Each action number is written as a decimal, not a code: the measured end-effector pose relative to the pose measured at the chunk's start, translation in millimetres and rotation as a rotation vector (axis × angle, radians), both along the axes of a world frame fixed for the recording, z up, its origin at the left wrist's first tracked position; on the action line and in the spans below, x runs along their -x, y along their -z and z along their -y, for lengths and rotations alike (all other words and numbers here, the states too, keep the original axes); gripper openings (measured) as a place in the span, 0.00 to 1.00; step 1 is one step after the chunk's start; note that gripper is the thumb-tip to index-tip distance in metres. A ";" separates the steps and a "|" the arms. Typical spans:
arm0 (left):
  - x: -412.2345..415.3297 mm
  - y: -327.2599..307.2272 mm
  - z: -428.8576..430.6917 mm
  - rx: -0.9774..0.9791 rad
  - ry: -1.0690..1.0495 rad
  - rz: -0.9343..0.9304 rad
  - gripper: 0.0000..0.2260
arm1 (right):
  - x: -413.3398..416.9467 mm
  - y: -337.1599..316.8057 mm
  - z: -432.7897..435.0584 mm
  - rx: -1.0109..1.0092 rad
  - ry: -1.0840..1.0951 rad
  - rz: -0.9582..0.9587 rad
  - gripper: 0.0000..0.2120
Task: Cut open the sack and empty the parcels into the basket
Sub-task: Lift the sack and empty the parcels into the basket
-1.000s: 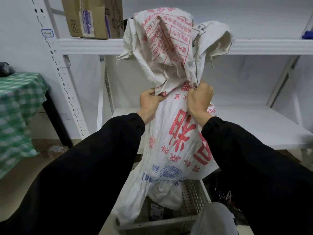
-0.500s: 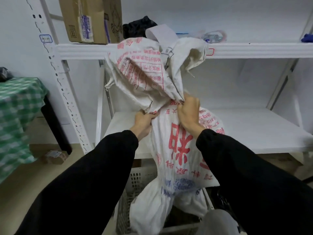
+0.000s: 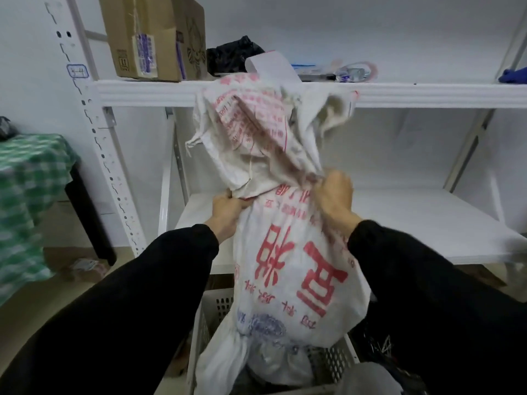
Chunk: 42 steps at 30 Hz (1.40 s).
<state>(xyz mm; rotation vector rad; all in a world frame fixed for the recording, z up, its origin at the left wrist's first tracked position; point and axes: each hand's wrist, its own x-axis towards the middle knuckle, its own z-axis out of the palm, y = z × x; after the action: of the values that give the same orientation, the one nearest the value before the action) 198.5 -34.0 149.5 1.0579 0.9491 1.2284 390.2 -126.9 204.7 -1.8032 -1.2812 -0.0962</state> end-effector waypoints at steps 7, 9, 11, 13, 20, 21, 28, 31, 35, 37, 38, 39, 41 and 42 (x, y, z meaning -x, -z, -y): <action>21.2 -1.2 -10.3 -0.066 -0.026 -0.101 0.18 | 12.0 -20.4 -3.8 -0.059 0.020 -0.032 0.10; 25.9 1.4 -10.2 -0.080 -0.054 -0.139 0.18 | 17.8 -20.3 -6.2 -0.094 -0.014 -0.011 0.10; 26.7 -4.8 -11.7 -0.124 -0.082 -0.130 0.15 | 22.6 -26.0 -2.6 -0.041 -0.097 0.023 0.11; 23.8 -15.0 -17.0 -0.126 -0.091 -0.057 0.16 | 17.8 -37.9 -4.8 -0.094 -0.031 -0.122 0.11; 20.6 -25.4 -22.4 -0.153 -0.068 -0.023 0.14 | 12.7 -37.3 -10.7 -0.082 -0.016 -0.088 0.12; 23.1 -23.5 -28.2 -0.155 -0.089 -0.018 0.13 | 11.4 -34.8 -13.5 -0.112 0.000 -0.097 0.11; 5.7 -26.8 -26.4 -0.128 -0.066 0.064 0.12 | 11.3 -42.4 -20.7 -0.187 -0.008 -0.077 0.11; 1.0 -20.8 -24.2 -0.165 -0.012 -0.015 0.08 | 16.3 -38.3 -16.9 -0.099 -0.133 0.082 0.12; 1.9 -18.2 -13.4 -0.052 -0.025 0.112 0.08 | 10.1 -34.0 -14.1 -0.118 -0.015 -0.028 0.12; 0.2 -10.4 -10.7 -0.004 0.054 0.146 0.17 | 11.9 -29.1 -19.7 -0.051 -0.088 -0.069 0.14; -4.8 -7.7 -4.0 0.001 0.122 0.173 0.21 | 13.2 -26.9 -24.8 -0.003 -0.106 -0.124 0.16; -11.6 -5.4 3.1 0.004 0.187 0.188 0.22 | 14.7 -26.4 -30.1 0.027 -0.100 -0.203 0.17; -26.5 -8.4 16.1 -0.003 0.291 0.193 0.21 | 18.1 -26.6 -43.1 0.061 -0.094 -0.390 0.13; -33.7 -12.4 22.3 -0.011 0.315 0.173 0.20 | 21.2 -24.4 -47.6 0.080 -0.103 -0.487 0.09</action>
<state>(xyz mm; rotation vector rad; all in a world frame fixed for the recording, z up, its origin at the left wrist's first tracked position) 232.3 -56.2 161.9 1.0456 0.6163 1.0443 368.9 -79.3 229.1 -1.6852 -1.0307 0.4327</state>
